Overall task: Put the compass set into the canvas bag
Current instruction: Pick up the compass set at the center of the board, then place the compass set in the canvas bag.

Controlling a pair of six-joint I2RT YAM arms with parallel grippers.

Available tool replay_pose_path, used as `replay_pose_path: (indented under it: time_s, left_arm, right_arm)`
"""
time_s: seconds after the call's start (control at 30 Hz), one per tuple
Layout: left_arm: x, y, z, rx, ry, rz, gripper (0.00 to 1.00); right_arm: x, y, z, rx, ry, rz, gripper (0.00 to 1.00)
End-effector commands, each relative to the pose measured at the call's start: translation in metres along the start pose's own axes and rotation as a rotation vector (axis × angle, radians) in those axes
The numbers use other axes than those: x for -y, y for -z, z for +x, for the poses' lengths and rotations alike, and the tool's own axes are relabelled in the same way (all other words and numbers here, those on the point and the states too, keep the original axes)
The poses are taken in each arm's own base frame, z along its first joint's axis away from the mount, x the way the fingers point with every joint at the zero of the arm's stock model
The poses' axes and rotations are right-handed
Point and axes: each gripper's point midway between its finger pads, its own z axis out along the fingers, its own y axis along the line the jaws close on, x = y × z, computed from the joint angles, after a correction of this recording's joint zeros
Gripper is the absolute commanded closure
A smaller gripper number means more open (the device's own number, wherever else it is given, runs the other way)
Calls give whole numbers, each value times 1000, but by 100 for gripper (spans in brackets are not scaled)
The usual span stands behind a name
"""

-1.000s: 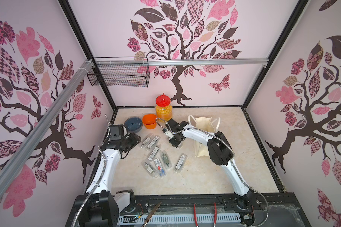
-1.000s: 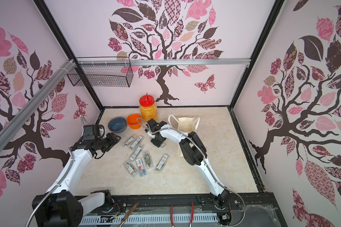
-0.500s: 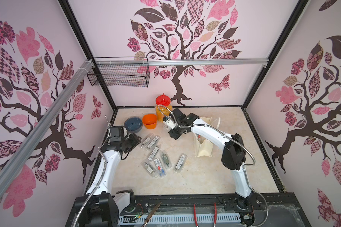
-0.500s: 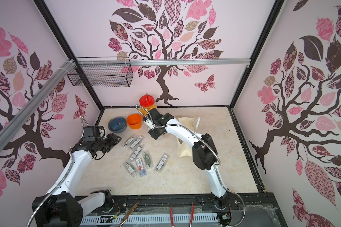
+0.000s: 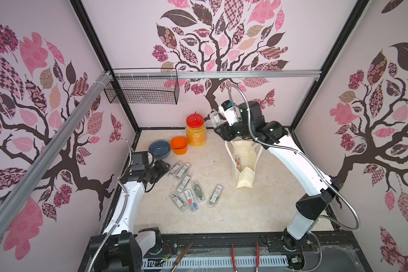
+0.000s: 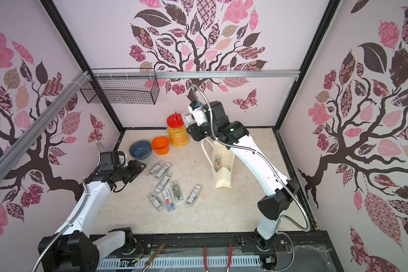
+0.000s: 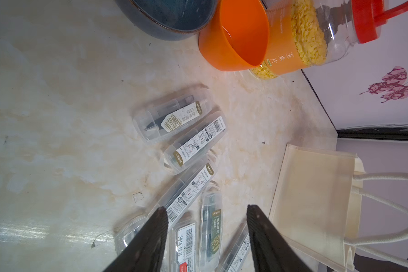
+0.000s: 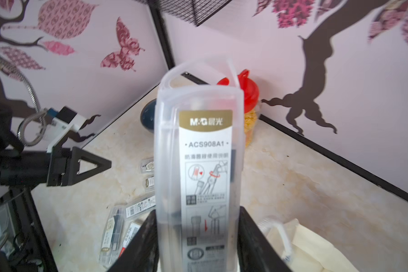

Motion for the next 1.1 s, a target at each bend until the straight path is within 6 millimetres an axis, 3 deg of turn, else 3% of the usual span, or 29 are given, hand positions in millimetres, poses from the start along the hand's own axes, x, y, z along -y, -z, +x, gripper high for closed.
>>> replay_pose_path:
  time_s: [0.0,0.1,0.2,0.63,1.07]
  left_arm:
    - [0,-2,3,1,4,25,42]
    - [1,-2,2,3,3,30,42]
    - [4,-2,2,2,2,39,42]
    - [-2,-8,4,-7,12,27,42]
    - [-6,-13,9,-21,19,23,42]
  right_arm:
    - [43,19,15,-13,-117,94,56]
    - [74,22,40,-44,-186,185,56]
    - [88,16,66,-105,-244,249,57]
    - [114,-28,141,-348,-363,364,57]
    - [133,-50,197,-481,-376,461,56]
